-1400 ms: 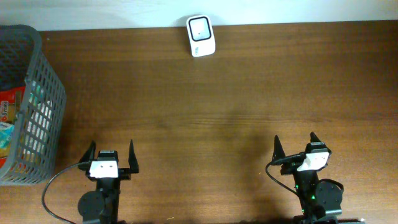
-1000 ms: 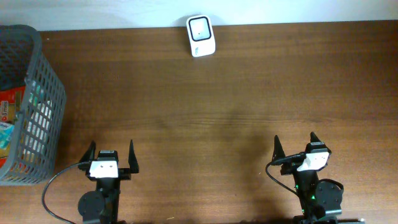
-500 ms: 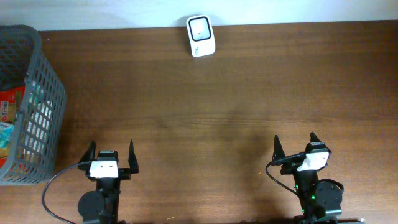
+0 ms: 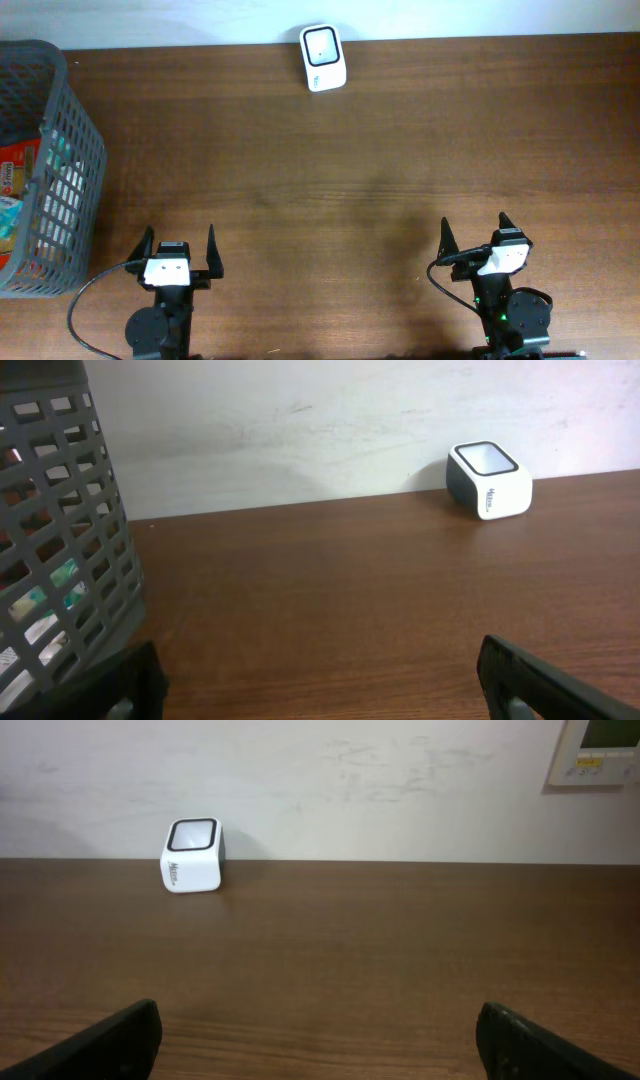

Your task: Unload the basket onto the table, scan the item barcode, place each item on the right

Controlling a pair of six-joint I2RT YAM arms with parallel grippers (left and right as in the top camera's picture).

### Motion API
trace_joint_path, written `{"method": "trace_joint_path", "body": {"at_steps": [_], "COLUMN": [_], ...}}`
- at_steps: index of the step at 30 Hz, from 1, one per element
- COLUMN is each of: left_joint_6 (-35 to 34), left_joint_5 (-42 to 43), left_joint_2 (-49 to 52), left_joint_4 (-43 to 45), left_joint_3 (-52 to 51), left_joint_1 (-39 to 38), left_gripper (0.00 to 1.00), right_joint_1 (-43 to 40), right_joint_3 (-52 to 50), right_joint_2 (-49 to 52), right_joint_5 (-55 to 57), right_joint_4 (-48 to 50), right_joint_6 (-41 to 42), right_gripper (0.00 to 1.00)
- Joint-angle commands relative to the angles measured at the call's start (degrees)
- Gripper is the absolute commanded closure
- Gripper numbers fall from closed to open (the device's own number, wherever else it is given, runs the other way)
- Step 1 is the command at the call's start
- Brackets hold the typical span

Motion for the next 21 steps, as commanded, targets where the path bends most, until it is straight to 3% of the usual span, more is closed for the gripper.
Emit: {"method": "trace_joint_path", "body": {"at_steps": [1,18,21], "left_joint_6": [-0.11,-0.15,-4.61], "left_joint_5": [-0.39,-0.37,-0.37], "left_joint_2": [-0.42,-0.37,-0.37], "left_joint_4": [-0.11,0.11,2.71], "left_joint_3": [-0.26,-0.26,-0.24], "left_joint_1": [-0.26,-0.26,-0.26], "left_gripper": [0.01,0.01,0.01], "right_joint_1": [0.48,0.46,0.46], "right_joint_3": [-0.42,-0.42,-0.42], "right_joint_2": [-0.37,-0.37,-0.37], "right_joint_5": [0.26,0.26,0.26], "right_joint_4": [-0.17,-0.17,-0.17], "right_joint_6": [0.61,0.61,0.61], "right_gripper": [0.01,0.01,0.01]}}
